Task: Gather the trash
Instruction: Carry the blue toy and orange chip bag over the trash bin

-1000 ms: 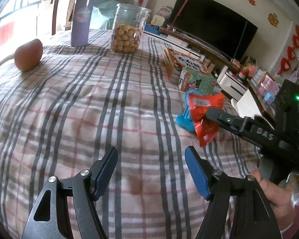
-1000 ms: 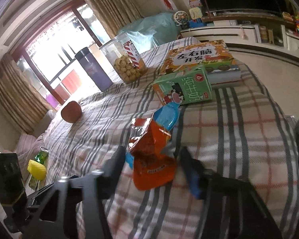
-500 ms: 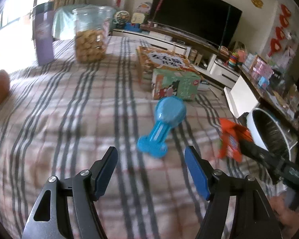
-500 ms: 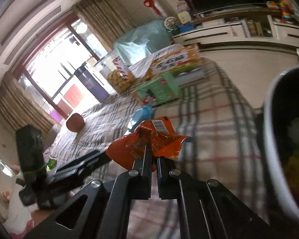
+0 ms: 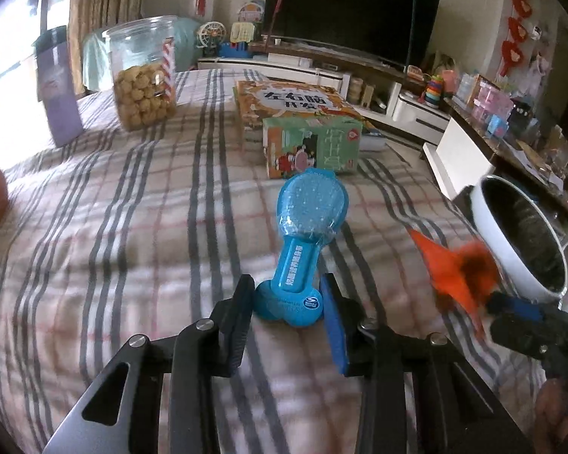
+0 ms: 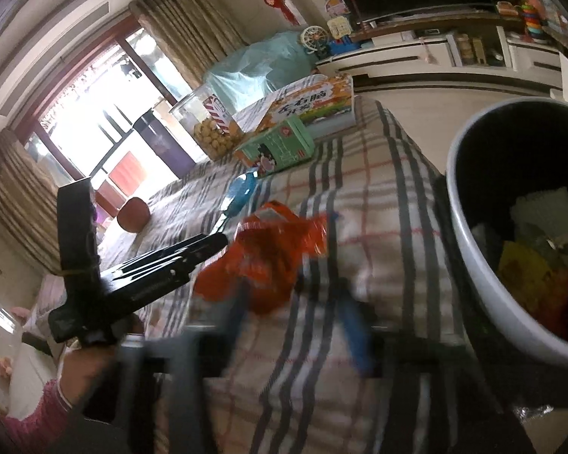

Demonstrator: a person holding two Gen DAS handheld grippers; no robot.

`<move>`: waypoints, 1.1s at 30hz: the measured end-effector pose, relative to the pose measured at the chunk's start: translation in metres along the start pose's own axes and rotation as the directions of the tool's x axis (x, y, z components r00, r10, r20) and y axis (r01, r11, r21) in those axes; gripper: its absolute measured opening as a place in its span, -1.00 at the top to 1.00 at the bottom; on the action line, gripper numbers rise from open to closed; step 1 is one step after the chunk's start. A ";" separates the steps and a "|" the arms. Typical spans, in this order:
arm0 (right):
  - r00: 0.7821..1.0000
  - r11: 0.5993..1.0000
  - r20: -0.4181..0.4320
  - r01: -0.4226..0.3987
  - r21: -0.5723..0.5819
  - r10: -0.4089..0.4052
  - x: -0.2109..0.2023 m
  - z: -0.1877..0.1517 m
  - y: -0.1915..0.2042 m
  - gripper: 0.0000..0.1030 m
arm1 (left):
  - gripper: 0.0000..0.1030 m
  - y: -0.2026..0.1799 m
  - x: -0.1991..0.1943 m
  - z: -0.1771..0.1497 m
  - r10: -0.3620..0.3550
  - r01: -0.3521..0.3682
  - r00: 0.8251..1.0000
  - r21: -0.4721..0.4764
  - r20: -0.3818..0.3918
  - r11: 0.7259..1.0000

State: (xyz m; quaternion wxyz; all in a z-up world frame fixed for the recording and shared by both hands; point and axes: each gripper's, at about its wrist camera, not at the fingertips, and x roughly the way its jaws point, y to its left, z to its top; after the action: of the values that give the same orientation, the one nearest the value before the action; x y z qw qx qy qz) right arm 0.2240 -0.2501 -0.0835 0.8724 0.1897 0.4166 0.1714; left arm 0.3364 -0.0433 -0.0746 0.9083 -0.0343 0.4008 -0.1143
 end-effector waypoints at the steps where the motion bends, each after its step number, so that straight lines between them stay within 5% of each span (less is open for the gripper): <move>1: 1.000 1.000 0.005 0.003 -0.010 -0.003 -0.004 -0.003 0.001 -0.29 | 0.34 0.002 -0.006 -0.007 -0.005 0.005 1.000 -0.011 0.002 1.000; 3: 0.999 0.998 0.016 0.030 -0.048 -0.029 -0.009 -0.009 0.008 -0.31 | 0.34 0.009 -0.021 -0.019 -0.014 0.014 1.000 -0.040 0.006 0.999; 5: 0.998 0.995 0.029 0.054 -0.083 -0.052 -0.010 -0.009 0.015 -0.57 | 0.34 0.016 -0.036 -0.031 -0.017 0.017 1.000 -0.073 0.009 0.997; 10: 0.997 0.993 0.043 0.066 -0.101 -0.062 0.001 0.006 0.026 -0.84 | 0.34 0.030 -0.064 -0.058 -0.020 0.023 1.000 -0.154 0.019 0.988; 19: 0.993 0.982 -0.003 0.113 -0.150 -0.114 0.049 0.021 0.048 -0.83 | 0.34 0.029 -0.082 -0.074 -0.017 0.021 1.000 -0.169 0.025 0.985; 21: 0.992 0.978 -0.024 0.121 -0.167 -0.127 0.057 0.019 0.051 -0.63 | 0.34 0.028 -0.082 -0.075 -0.013 0.018 1.000 -0.160 0.028 0.987; 23: 0.990 0.977 -0.044 0.126 -0.172 -0.135 0.060 0.013 0.051 -0.05 | 0.34 0.027 -0.083 -0.075 -0.013 0.018 0.999 -0.156 0.031 0.988; 26: 0.991 0.983 -0.044 0.116 -0.144 -0.124 0.053 0.008 0.044 0.41 | 0.34 0.025 -0.086 -0.076 -0.014 0.019 0.999 -0.156 0.036 0.988; 33: 0.996 0.992 0.013 0.085 -0.095 -0.084 0.020 -0.002 0.037 0.67 | 0.34 0.018 -0.094 -0.079 -0.036 0.043 0.998 -0.158 0.047 0.986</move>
State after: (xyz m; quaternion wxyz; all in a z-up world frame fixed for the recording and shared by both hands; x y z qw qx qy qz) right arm 0.2294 -0.2087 -0.0801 0.8889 0.1308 0.4115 0.1530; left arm 0.2208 -0.0015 -0.0631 0.9088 -0.1171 0.3880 -0.0990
